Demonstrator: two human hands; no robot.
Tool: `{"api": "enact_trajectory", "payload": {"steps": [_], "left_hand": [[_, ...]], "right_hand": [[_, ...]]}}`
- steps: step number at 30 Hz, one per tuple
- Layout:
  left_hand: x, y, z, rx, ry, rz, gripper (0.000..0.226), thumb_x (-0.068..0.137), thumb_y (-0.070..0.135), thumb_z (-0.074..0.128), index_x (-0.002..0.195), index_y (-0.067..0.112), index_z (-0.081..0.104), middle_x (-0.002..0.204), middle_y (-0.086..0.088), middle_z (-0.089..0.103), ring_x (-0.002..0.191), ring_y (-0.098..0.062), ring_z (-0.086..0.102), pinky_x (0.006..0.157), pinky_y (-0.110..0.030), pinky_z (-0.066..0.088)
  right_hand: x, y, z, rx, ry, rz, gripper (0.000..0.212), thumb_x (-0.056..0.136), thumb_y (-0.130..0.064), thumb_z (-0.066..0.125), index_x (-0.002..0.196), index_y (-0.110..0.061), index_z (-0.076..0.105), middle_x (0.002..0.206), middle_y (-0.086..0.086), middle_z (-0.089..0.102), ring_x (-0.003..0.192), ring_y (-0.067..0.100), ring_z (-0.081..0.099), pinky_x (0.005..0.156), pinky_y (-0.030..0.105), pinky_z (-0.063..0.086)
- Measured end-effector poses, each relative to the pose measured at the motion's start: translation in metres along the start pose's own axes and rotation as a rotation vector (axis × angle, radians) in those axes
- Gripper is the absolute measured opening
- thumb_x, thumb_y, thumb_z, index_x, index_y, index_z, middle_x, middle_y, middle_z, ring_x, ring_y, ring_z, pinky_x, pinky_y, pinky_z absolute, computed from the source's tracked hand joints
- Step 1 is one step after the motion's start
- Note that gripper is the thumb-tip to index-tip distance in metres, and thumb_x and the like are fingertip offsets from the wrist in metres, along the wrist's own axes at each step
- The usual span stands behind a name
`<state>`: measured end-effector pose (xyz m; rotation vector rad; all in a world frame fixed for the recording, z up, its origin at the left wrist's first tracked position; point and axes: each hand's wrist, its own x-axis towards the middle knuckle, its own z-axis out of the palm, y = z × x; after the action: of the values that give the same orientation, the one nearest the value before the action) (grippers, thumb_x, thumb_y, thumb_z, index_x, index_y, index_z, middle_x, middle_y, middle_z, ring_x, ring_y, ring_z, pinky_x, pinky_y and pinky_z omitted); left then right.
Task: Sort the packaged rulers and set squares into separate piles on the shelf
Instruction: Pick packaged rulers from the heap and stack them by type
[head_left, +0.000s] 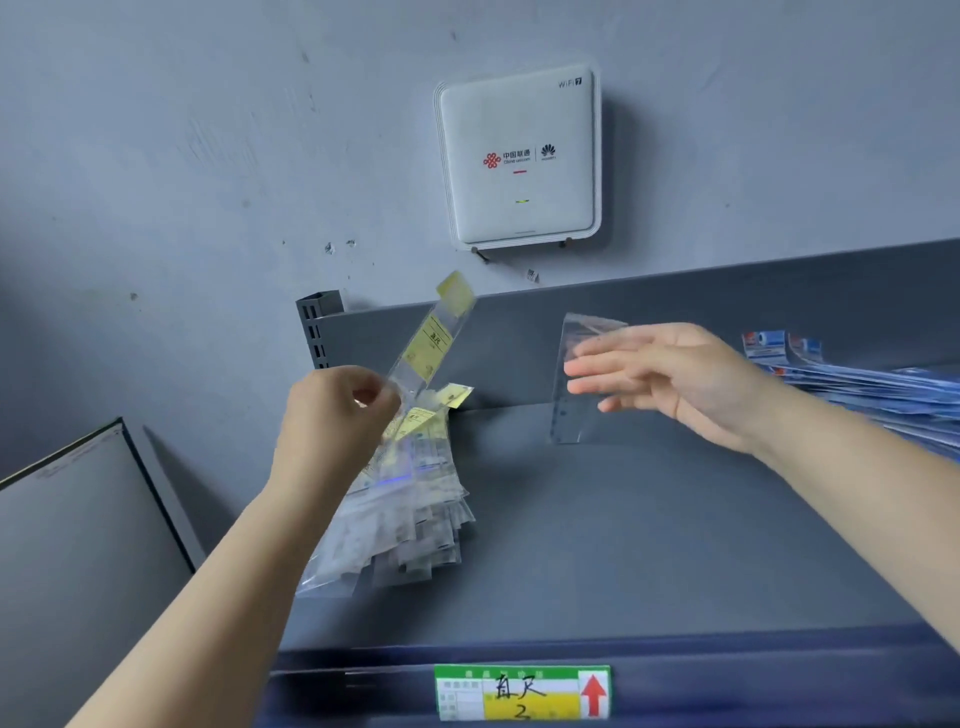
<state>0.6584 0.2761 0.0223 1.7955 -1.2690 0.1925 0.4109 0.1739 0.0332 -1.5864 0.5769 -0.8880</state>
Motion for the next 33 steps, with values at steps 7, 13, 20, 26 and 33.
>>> {"api": "enact_trajectory", "payload": {"steps": [7, 13, 20, 26, 33], "left_hand": [[-0.007, 0.041, 0.027, -0.732, -0.389, -0.408, 0.011, 0.088, 0.001, 0.056, 0.084, -0.001, 0.066, 0.057, -0.005, 0.064, 0.046, -0.015, 0.060, 0.041, -0.021, 0.049], [-0.016, 0.065, 0.055, -0.937, -0.701, -0.499, 0.015, 0.085, -0.005, 0.056, 0.073, 0.003, 0.060, 0.060, -0.009, 0.066, 0.053, -0.013, 0.068, 0.045, -0.025, 0.055], [-0.027, 0.068, 0.086, -0.604, -0.711, -0.421, 0.014, 0.082, -0.002, 0.066, 0.075, 0.002, 0.054, 0.063, -0.009, 0.061, 0.050, -0.013, 0.062, 0.048, -0.028, 0.056], [-0.029, 0.064, 0.096, 0.031, -0.667, -0.171, 0.027, 0.082, 0.031, 0.070, 0.078, 0.008, 0.057, 0.059, -0.004, 0.060, 0.036, -0.011, 0.047, 0.041, -0.020, 0.040], [-0.047, 0.064, 0.099, 0.346, -0.676, 0.338, 0.061, 0.087, 0.051, 0.054, 0.139, 0.025, 0.038, 0.140, 0.007, 0.043, 0.129, -0.014, 0.037, 0.105, -0.026, 0.030]], "right_hand": [[0.007, -0.019, -0.027, -0.243, 0.349, -0.097, 0.015, 0.089, -0.022, 0.062, 0.079, -0.012, 0.068, 0.043, -0.002, 0.045, 0.033, 0.007, 0.033, 0.036, 0.013, 0.029], [0.006, -0.011, -0.045, -0.261, 0.356, -0.064, 0.018, 0.086, -0.026, 0.065, 0.076, -0.012, 0.069, 0.039, -0.005, 0.032, 0.034, 0.007, 0.025, 0.037, 0.014, 0.026], [0.008, 0.011, -0.063, -0.501, 0.311, 0.162, 0.053, 0.083, -0.024, 0.068, 0.129, -0.012, 0.044, 0.071, 0.002, 0.057, 0.056, 0.014, 0.047, 0.061, 0.025, 0.040], [-0.033, 0.018, -0.047, -1.312, -0.168, 0.149, 0.053, 0.092, -0.035, 0.052, 0.142, -0.028, 0.034, 0.139, -0.007, 0.042, 0.125, 0.013, 0.044, 0.102, 0.028, 0.035], [-0.051, 0.034, -0.042, -1.490, -0.342, 0.297, 0.050, 0.101, -0.038, 0.024, 0.149, -0.029, 0.016, 0.157, -0.017, 0.005, 0.144, 0.011, 0.016, 0.115, 0.034, 0.020]]}}
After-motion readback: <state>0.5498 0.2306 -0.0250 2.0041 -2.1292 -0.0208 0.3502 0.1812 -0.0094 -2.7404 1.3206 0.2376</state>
